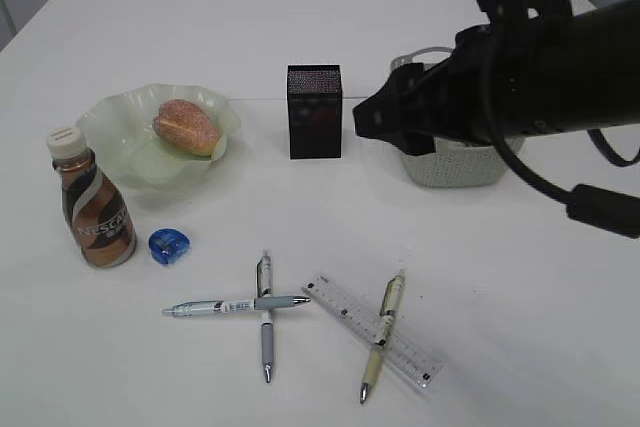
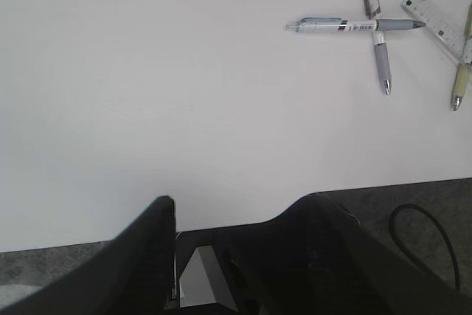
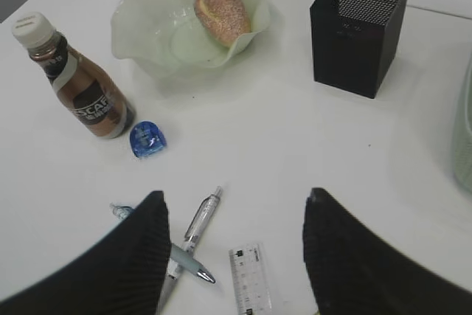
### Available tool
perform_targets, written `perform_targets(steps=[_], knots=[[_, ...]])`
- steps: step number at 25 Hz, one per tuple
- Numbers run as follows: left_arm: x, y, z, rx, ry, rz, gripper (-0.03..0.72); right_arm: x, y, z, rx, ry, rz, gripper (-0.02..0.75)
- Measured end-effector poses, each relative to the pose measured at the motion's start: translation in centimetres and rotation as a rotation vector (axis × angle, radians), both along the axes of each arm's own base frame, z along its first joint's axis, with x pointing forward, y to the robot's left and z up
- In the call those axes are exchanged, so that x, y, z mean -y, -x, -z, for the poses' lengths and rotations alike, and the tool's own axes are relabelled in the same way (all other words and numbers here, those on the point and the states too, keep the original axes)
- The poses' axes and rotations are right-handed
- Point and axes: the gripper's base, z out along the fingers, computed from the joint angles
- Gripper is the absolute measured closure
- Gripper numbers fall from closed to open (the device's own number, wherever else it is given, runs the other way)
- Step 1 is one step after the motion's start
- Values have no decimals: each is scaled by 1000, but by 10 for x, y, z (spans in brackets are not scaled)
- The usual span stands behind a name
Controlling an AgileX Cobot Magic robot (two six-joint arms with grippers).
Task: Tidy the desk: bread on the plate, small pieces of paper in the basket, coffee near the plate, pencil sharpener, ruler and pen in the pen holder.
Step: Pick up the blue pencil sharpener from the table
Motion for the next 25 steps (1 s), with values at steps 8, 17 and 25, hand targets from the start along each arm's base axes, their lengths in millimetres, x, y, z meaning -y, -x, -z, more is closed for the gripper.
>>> perform_targets(steps=[8, 17, 25], knots=[[0, 0, 0, -1, 4, 1, 265, -39, -13, 12, -43, 22, -106, 312], [0, 0, 0, -1, 4, 1, 265, -80, -31, 34, -108, 77, -240, 312], [0, 0, 0, -1, 4, 1, 265, -99, -47, 58, -159, 93, -331, 312]])
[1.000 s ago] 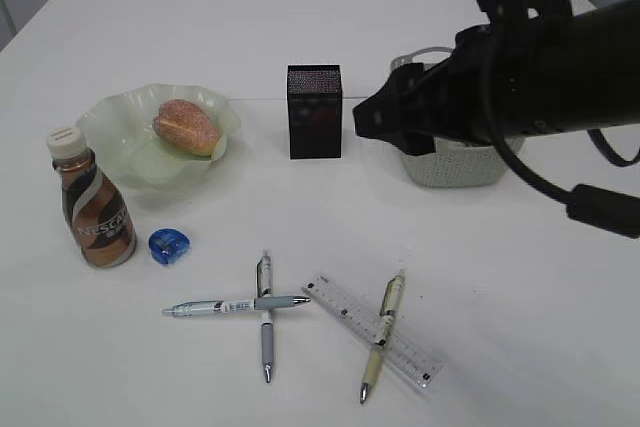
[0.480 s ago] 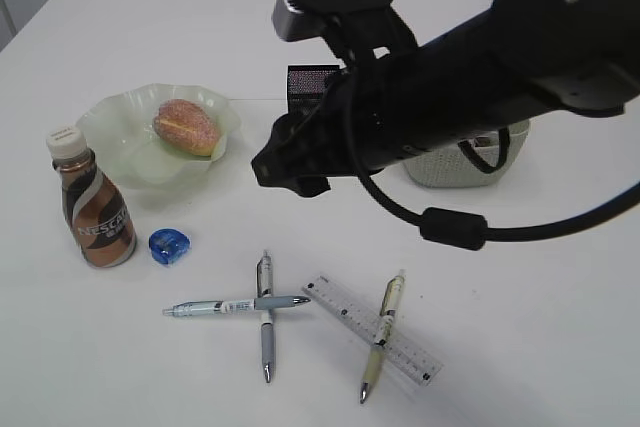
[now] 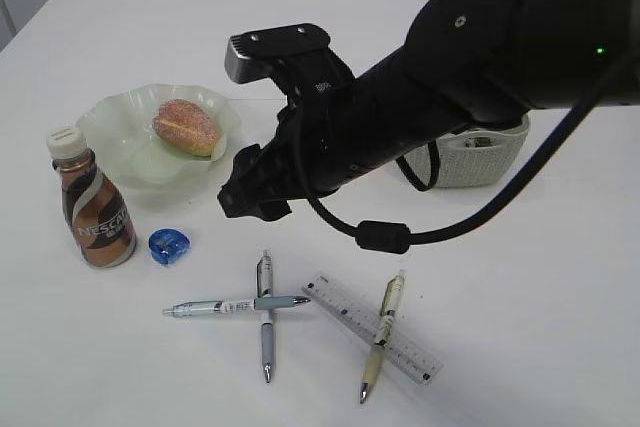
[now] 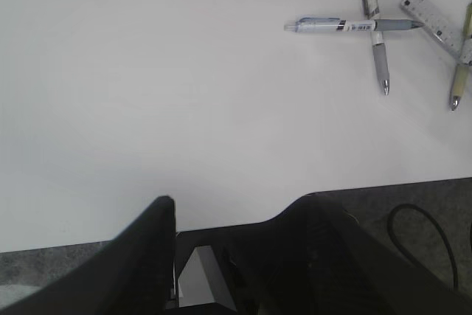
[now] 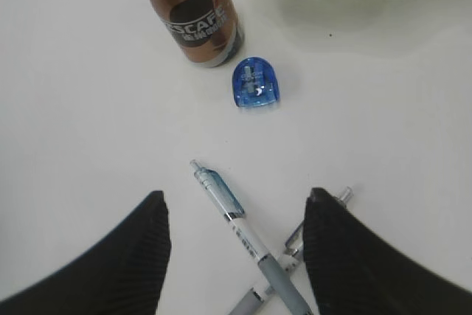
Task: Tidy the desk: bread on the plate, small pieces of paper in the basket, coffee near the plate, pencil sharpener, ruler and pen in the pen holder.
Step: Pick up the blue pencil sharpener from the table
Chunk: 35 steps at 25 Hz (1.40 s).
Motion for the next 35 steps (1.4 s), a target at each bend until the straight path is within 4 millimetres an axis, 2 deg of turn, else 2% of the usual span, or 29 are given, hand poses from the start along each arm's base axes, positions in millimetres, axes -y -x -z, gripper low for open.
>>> perform_targets(steps=[12, 18, 23, 31, 35], knots=[[0, 0, 0, 0, 0, 0, 265, -28, -31, 12, 10, -18, -93, 312], [0, 0, 0, 0, 0, 0, 265, -46, -31, 17, 43, -2, -154, 312], [0, 0, 0, 0, 0, 0, 265, -58, -29, 30, 56, 36, -191, 312], [0, 0, 0, 0, 0, 0, 265, -67, -38, 60, 38, 68, -185, 311], [0, 0, 0, 0, -2, 0, 265, -75, -46, 57, 62, 53, -186, 271]])
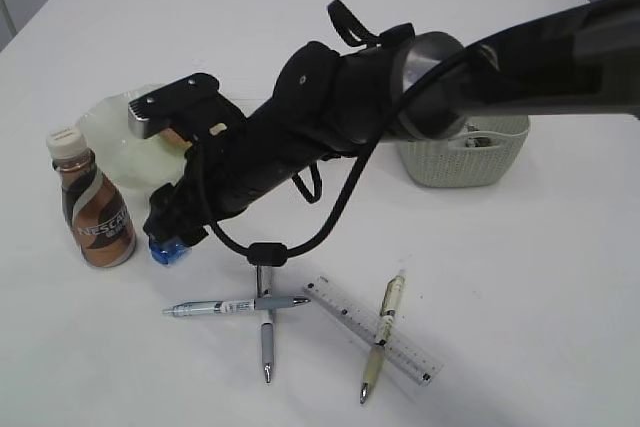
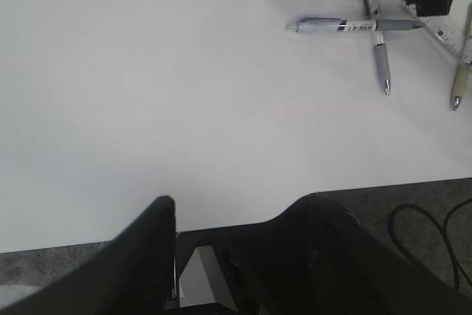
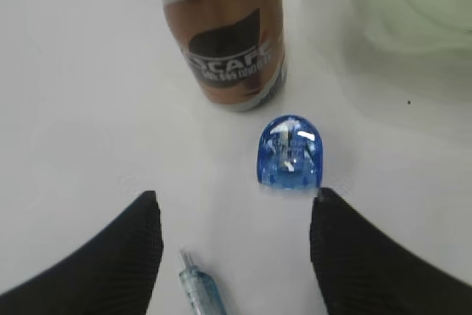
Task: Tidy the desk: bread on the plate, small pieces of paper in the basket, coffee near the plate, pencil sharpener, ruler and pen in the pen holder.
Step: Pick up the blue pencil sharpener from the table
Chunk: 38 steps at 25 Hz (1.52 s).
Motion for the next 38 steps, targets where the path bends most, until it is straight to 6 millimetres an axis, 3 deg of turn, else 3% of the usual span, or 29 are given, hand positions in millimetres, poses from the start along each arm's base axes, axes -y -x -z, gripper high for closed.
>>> perform_targets(steps=[15, 32, 38], knots=[[0, 0, 0, 0, -2, 0, 265, -22, -25, 21, -6, -39, 9, 248], [0, 0, 0, 0, -2, 0, 265, -22, -31, 20, 83, -35, 35, 248], [0, 0, 0, 1, -6, -1, 265, -25, -32, 31, 69, -25, 30, 248]])
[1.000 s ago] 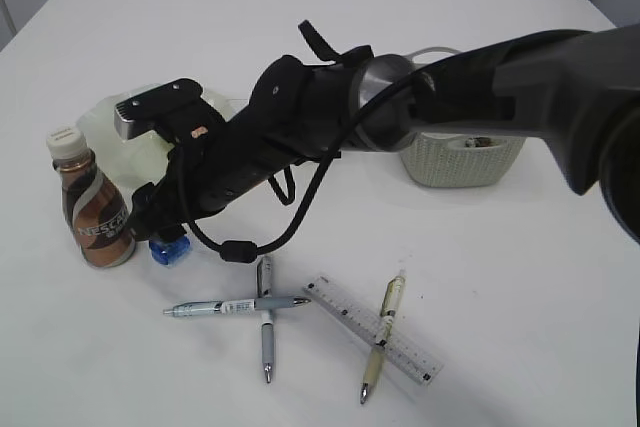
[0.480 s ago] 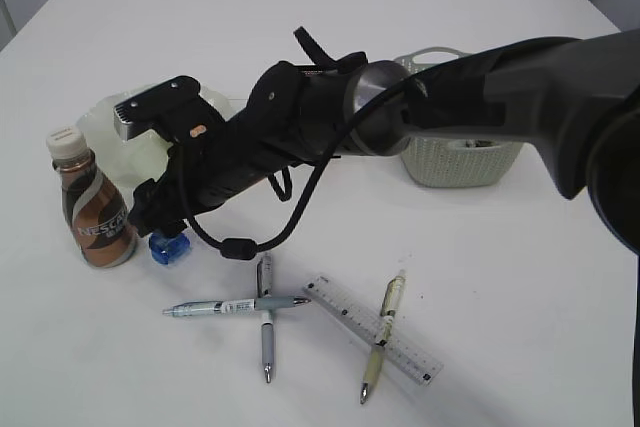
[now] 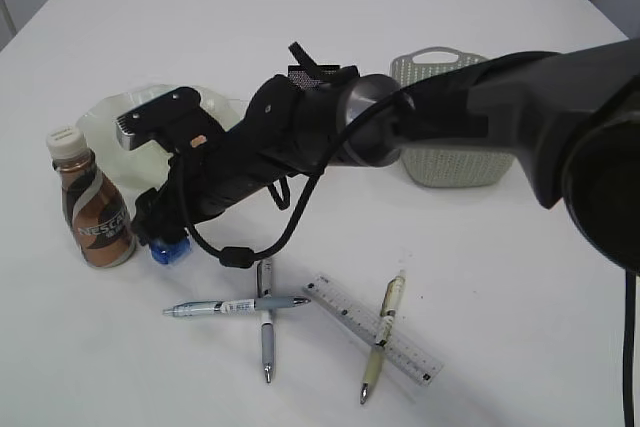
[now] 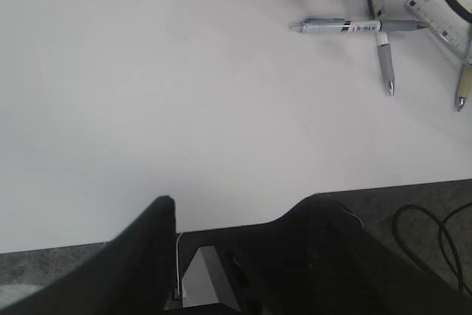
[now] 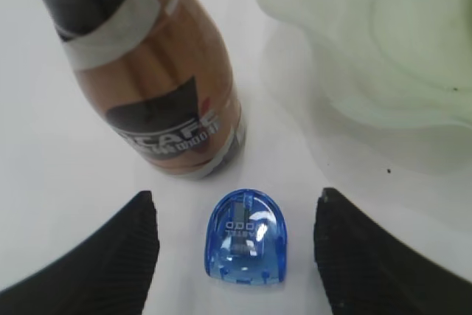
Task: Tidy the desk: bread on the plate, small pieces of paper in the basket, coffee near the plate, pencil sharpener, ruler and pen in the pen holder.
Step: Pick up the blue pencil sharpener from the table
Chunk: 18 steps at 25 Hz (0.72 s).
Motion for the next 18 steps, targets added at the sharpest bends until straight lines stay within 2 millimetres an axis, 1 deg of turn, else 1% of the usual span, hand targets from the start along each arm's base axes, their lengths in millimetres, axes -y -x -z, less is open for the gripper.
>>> perform_targets(steps=[9, 18], knots=[[0, 0, 0, 1, -5, 0, 265, -3, 2, 21, -37, 26, -11, 247], [-1, 0, 0, 1, -7, -1, 265, -3, 1, 22, -32, 26, -6, 247]])
